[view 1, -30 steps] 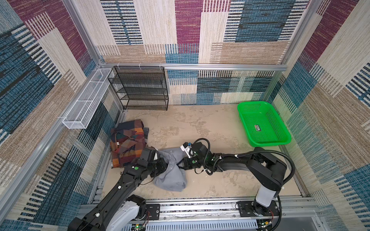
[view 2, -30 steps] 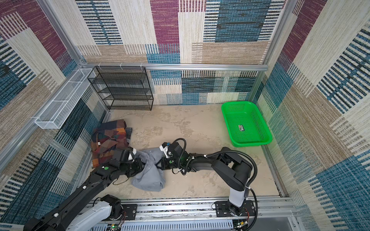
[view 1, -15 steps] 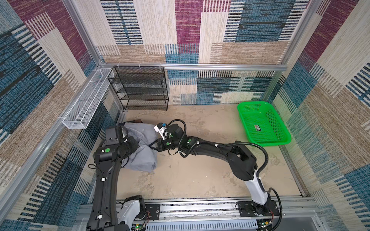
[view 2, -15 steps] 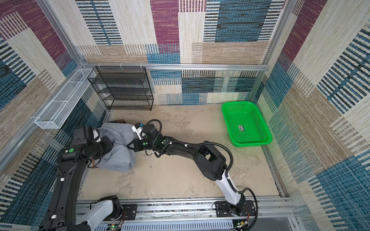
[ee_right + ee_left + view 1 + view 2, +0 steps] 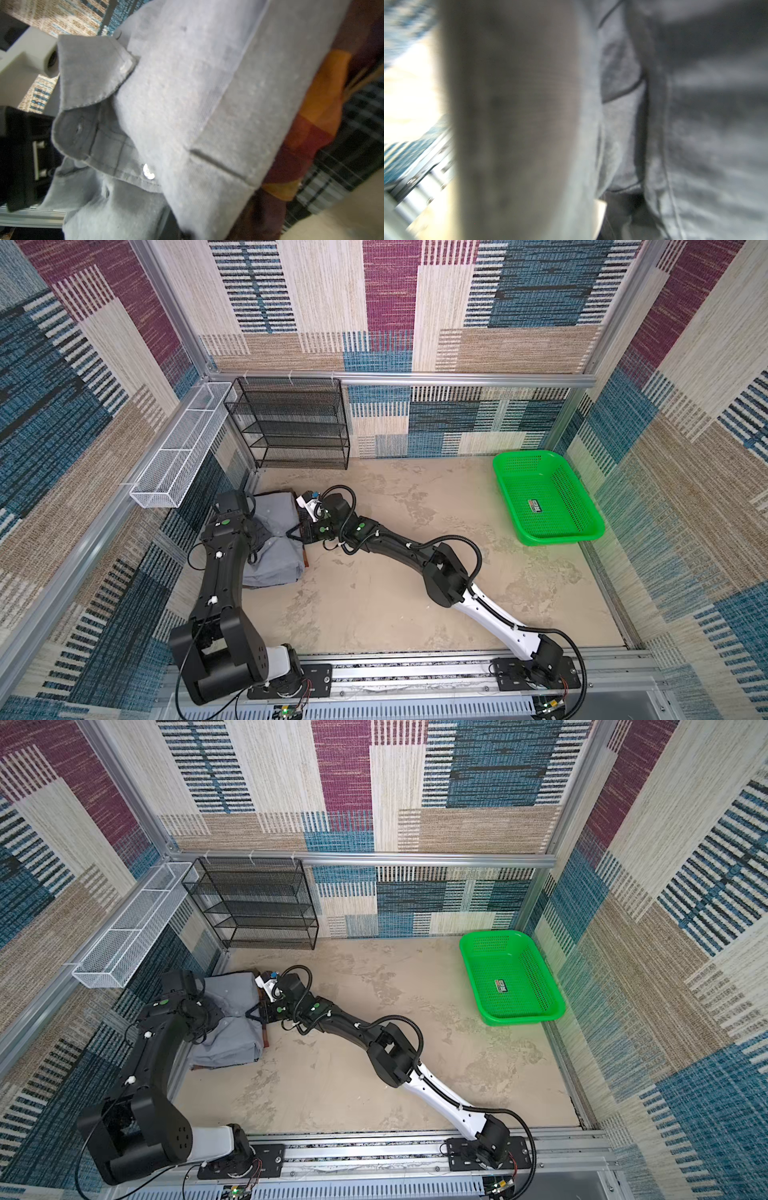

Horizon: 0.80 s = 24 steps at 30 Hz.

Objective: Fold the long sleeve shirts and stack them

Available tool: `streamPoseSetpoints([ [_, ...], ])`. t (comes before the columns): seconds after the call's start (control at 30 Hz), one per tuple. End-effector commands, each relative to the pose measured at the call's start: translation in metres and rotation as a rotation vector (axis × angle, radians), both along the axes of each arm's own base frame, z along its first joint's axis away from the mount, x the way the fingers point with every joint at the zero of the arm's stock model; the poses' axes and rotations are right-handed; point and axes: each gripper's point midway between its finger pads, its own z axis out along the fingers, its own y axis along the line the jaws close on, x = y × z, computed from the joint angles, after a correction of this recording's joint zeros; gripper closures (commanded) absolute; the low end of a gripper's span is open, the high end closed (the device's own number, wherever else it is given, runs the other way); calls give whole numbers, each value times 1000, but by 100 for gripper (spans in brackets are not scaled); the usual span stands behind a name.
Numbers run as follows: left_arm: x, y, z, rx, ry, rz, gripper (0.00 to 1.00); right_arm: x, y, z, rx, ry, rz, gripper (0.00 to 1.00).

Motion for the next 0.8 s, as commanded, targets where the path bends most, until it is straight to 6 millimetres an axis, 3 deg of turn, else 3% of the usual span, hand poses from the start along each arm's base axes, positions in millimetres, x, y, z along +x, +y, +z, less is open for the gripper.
streamPoseSetpoints([
  [0.0, 14, 38, -11, 103, 49, 51, 100, 14, 1, 29, 79, -75, -18, 100],
  [0.1, 18, 51, -18, -19, 60, 99, 100, 7, -1, 27, 67, -92, 17, 81],
  [0.13, 18, 53, -20, -61, 44, 110, 98, 7, -3, 27, 54, -102, 13, 70],
  [0.2, 22, 50, -25, -137, -5, 100, 88, 3, -5, 25, 42, -112, 30, 61],
  [0.23, 19, 49, -25, -160, -16, 109, 73, 3, -6, 26, 34, -112, 31, 59],
  [0.27, 19, 47, -21, -176, -44, 104, 43, 1, -6, 28, 29, -112, 36, 57],
  [0.3, 22, 43, -14, -197, -86, 84, 1, 2, -7, 30, 25, -110, 37, 55],
  [0.5, 30, 9, 35, -285, -290, -18, 1, 2, -16, 52, -6, -142, 20, 42],
  [0.63, 22, -5, 77, -243, -391, -55, 1, 6, -31, 90, -32, -242, -35, 36],
  [0.77, 10, -25, 102, -170, -435, -120, 1, 10, -52, 125, -52, -324, -90, 34],
])
